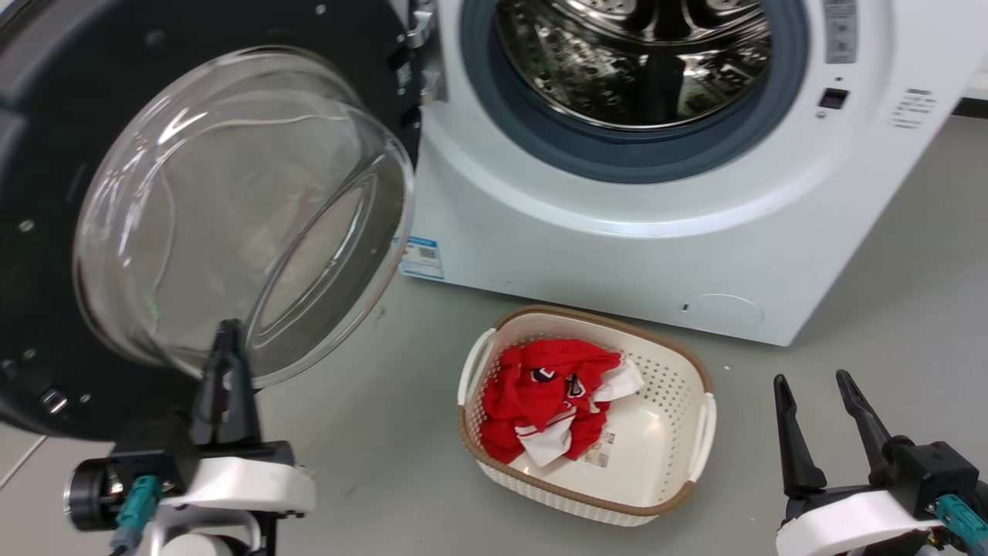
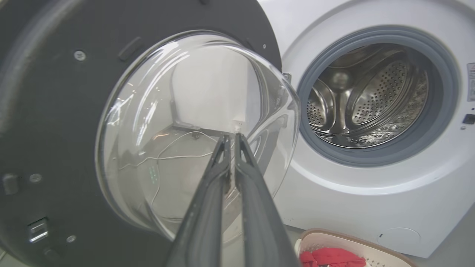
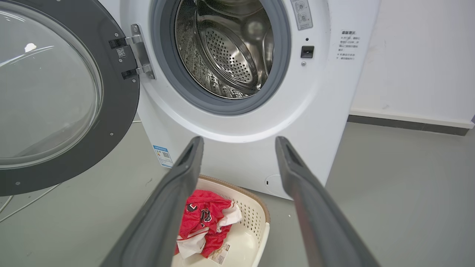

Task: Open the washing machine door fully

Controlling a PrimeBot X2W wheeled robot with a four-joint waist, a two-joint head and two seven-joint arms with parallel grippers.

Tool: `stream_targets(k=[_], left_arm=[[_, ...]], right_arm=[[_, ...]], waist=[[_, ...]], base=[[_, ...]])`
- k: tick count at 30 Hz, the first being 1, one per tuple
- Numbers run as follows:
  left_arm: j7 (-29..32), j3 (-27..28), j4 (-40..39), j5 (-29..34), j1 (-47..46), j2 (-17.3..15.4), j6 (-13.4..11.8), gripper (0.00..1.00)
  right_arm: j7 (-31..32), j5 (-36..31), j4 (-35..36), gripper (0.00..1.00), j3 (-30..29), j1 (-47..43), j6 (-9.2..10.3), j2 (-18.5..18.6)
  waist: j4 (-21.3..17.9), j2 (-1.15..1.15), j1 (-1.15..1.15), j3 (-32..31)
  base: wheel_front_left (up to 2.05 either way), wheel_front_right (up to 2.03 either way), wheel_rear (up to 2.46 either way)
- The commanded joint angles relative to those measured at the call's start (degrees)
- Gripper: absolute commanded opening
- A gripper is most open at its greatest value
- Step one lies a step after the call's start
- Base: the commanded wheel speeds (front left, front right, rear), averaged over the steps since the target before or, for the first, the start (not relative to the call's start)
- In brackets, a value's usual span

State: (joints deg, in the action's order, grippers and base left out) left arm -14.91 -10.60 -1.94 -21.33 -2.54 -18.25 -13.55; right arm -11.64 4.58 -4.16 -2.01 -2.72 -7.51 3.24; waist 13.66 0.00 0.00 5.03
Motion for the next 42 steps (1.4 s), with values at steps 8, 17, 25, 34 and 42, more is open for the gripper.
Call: stream_targets(k=[8,17,25,34,42], left_arm=[[-0.26,-2.42,3.02,2.03,-3.52,2.99,2.19,1.00],[-0.28,-2.17,5.62,5.46,-3.42,7.78,3.81,1.00],[-0.28,0.15,6.83,9.13,-1.47,9.96,4.88,1.00],[-0.29,2.30,6.97,13.17,1.35,10.86,4.69,1.00],[-0.29,2.99,6.59,15.13,2.10,11.63,5.38,1.00]], right_arm=[[-0.82,-0.60,-0.47,1.00,-0.15,0.88,0.04,-0.34],[-1.11,-1.79,0.75,1.00,-0.67,1.24,0.04,-0.39],[-0.34,-2.19,3.12,1.00,-0.01,0.11,0.04,-0.43],[0.49,-2.13,4.99,1.00,0.78,-1.27,0.04,-0.43],[0.81,-2.18,5.73,1.00,1.10,-1.70,0.04,-0.44]], waist=[[-6.38,0.00,0.00,-1.91],[-12.96,0.00,0.00,-2.96],[-15.48,0.00,0.00,-4.09],[-15.52,0.00,0.00,-4.98],[-14.93,0.00,0.00,-4.89]], base=[[0.00,0.00,0.00],[0.00,0.00,0.00],[0.00,0.00,0.00],[0.00,0.00,0.00],[0.00,0.00,0.00]])
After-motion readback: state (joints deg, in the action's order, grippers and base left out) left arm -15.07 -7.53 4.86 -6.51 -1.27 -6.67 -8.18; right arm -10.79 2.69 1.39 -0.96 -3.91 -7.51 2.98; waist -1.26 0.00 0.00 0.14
